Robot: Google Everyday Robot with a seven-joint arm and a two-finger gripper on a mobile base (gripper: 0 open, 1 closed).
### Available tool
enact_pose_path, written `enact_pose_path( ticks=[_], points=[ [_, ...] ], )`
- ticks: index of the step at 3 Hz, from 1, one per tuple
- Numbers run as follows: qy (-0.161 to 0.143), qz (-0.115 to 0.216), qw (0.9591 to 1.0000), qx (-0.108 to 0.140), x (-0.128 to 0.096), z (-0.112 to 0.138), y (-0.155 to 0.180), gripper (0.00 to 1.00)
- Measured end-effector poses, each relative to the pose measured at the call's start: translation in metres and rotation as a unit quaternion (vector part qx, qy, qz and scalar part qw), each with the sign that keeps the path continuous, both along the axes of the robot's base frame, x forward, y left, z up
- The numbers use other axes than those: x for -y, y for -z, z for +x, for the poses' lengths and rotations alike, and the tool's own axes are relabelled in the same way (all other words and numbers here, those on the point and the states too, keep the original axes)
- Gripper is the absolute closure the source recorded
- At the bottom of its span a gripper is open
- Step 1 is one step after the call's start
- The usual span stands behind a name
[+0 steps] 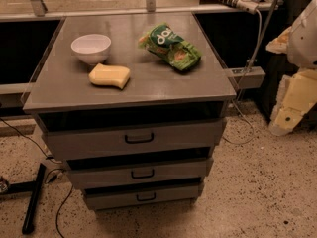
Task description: Open bottom drawer
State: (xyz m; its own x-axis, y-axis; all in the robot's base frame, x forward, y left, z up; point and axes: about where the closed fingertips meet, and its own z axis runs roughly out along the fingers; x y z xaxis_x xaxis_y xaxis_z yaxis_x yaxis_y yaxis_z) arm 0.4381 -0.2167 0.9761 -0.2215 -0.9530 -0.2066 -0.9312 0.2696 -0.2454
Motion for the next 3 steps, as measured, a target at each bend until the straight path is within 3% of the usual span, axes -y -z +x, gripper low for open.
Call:
enact_pose_path(
  ticks=[2, 3],
  points=[
    [-0.006, -0.011, 0.9999, 0.01, -0.002, 0.0, 0.014, 0.0],
    [-0.028, -0.009, 0.9995, 0.013, 0.001, 0.0, 0.054, 0.0]
  ],
)
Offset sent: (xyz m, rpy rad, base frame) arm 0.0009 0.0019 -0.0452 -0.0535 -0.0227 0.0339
